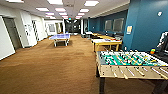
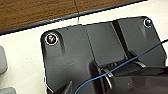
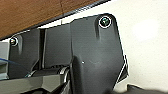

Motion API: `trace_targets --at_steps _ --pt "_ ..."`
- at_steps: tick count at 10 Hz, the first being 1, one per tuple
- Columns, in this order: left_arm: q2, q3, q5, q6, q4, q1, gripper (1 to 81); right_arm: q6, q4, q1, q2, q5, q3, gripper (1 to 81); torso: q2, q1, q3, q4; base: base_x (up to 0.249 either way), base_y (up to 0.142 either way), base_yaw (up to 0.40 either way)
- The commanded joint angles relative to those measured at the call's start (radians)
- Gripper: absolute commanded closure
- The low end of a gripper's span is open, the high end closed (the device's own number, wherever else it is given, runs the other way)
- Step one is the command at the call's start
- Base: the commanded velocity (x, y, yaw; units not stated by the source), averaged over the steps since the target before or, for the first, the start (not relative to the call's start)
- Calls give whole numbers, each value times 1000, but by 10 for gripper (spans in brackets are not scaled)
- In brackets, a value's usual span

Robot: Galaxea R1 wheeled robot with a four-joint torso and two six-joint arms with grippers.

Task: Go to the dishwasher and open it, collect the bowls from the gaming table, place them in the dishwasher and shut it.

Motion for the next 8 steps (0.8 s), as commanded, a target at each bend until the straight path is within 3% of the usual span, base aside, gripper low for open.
trace_targets --at_steps 1,8 --pt "1 -4 49 7 7 -57 10 -1 -4 54 -3 -55 -3 10 0 0 0 0 0 0 0" --pt "7 -1 48 6 4 -53 10 -3 -6 54 -3 -55 0 10 0 -2 0 0 -11 0 0"
